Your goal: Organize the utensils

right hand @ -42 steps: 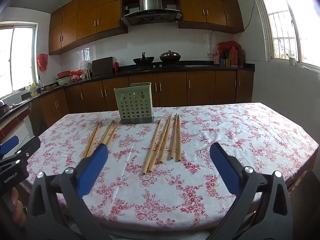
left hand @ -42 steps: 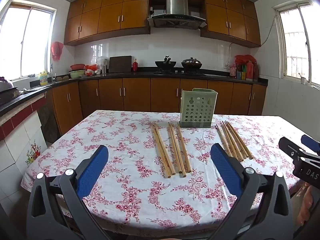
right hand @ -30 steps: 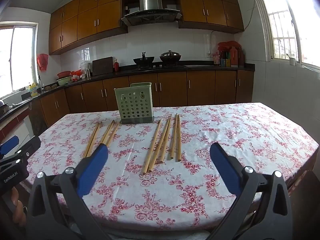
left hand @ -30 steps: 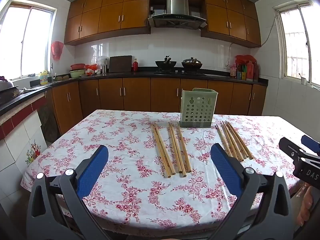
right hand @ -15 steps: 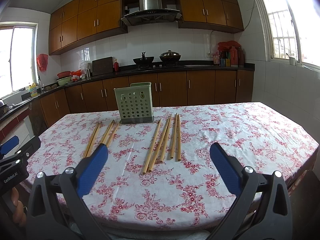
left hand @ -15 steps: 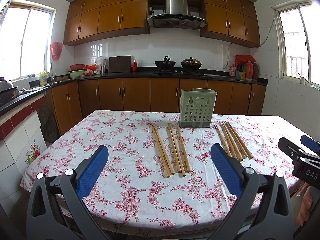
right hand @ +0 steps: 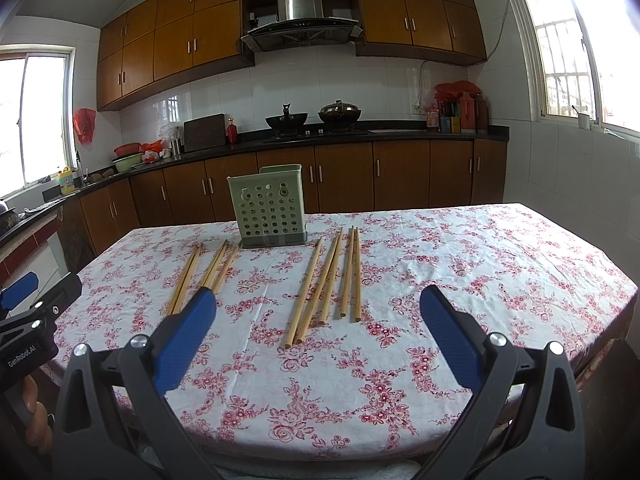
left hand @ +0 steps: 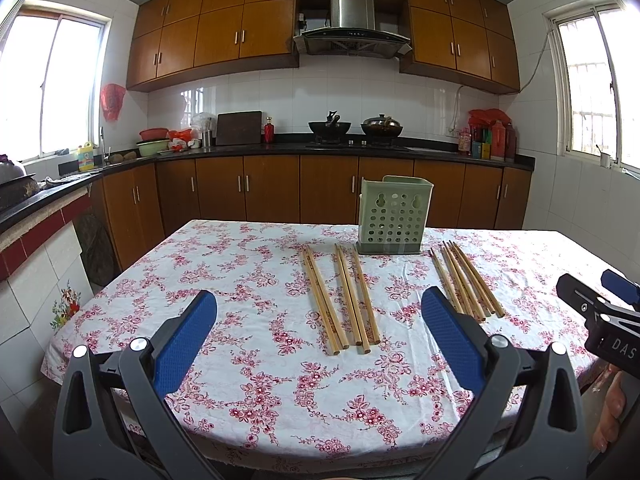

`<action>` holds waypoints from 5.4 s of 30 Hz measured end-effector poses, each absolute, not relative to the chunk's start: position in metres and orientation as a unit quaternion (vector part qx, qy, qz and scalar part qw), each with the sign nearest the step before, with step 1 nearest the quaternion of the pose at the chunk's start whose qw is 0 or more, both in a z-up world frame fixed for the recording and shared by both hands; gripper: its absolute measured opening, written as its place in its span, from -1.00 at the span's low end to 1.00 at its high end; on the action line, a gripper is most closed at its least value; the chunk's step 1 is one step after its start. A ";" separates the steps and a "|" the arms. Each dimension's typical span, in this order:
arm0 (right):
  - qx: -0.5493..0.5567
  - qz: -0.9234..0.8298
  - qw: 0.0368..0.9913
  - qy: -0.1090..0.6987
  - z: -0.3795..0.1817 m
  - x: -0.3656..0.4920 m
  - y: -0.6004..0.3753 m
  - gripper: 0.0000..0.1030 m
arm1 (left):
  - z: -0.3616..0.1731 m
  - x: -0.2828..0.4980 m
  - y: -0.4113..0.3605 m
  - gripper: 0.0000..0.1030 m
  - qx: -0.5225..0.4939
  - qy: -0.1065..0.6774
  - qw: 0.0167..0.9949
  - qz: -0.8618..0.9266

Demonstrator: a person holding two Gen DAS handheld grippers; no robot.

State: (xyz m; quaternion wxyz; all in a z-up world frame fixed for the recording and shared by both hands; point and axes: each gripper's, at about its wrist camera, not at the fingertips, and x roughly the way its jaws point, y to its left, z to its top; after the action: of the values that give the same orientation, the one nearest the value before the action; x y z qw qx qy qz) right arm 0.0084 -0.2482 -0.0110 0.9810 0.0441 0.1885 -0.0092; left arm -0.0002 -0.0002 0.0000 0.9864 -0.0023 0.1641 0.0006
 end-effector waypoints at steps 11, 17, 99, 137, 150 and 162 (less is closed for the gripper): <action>0.045 -0.009 0.981 0.189 -0.012 0.009 -0.248 0.92 | 0.000 -0.001 -0.001 0.97 -0.002 0.165 0.986 0.001; 0.045 -0.009 0.981 0.189 -0.012 0.009 -0.248 0.92 | 0.000 -0.002 -0.002 0.97 -0.002 0.165 0.986 0.001; 0.066 -0.084 0.889 0.445 -0.103 0.247 -0.311 -0.84 | -0.079 0.192 0.019 -0.57 -0.056 0.460 0.885 -0.045; 0.064 -0.109 0.897 0.423 -0.106 0.256 -0.331 -0.83 | -0.082 0.228 0.054 -0.85 -0.024 0.426 0.904 -0.029; 0.070 -0.105 0.927 0.352 -0.048 0.217 -0.336 -0.84 | -0.050 0.207 0.065 -0.86 -0.029 0.403 0.915 -0.025; 0.089 -0.102 0.955 0.264 0.016 0.195 -0.347 -0.85 | 0.039 0.185 0.083 -0.86 -0.063 0.283 0.957 -0.014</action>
State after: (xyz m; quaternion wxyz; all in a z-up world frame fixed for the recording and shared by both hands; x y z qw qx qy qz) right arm 0.1952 -0.3472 0.0155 0.9549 0.0887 0.2642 -0.1021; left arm 0.1852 0.0833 0.0392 0.9571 -0.0626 0.2825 -0.0141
